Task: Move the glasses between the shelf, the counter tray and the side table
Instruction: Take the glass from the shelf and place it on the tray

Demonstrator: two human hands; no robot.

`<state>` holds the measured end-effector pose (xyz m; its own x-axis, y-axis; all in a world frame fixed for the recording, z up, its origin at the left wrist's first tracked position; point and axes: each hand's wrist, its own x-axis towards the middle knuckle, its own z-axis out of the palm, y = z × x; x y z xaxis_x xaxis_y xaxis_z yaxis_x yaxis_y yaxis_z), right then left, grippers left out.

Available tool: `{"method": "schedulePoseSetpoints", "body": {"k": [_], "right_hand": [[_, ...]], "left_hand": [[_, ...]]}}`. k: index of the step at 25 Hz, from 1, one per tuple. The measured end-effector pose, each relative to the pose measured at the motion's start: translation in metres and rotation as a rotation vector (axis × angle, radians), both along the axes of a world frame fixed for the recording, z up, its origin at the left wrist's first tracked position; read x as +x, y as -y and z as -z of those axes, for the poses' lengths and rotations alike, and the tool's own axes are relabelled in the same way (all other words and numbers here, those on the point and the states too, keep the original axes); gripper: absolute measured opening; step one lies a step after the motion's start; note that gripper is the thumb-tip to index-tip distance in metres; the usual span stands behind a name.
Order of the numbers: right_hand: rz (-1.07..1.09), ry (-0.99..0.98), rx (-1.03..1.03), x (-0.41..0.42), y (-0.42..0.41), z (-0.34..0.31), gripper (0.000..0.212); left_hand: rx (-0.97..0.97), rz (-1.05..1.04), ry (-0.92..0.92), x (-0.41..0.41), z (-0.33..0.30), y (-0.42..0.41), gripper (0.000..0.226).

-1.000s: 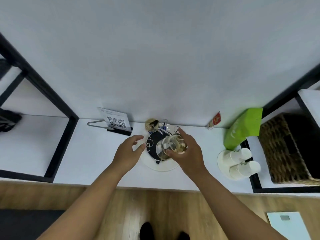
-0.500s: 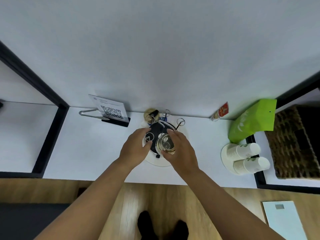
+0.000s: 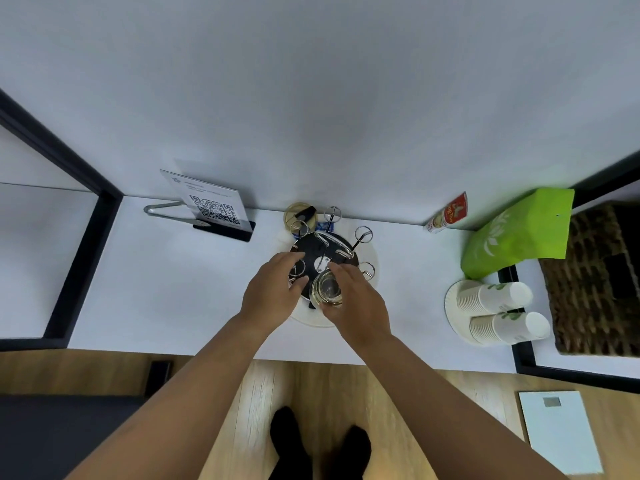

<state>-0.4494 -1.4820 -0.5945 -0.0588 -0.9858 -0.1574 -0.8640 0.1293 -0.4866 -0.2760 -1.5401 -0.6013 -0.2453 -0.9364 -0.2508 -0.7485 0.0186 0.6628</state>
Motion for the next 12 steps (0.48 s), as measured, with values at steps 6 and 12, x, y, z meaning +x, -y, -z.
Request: {"method": "schedulePoseSetpoints", "body": {"k": [6, 12], "right_hand": [[-0.047, -0.003, 0.009, 0.000, 0.001, 0.008, 0.077], [-0.056, 0.024, 0.049, -0.005, -0.001, 0.013, 0.075]], "left_hand": [[-0.051, -0.028, 0.009, -0.002, 0.004, -0.003, 0.044], [-0.055, -0.069, -0.009, -0.005, 0.003, -0.010, 0.040]]}}
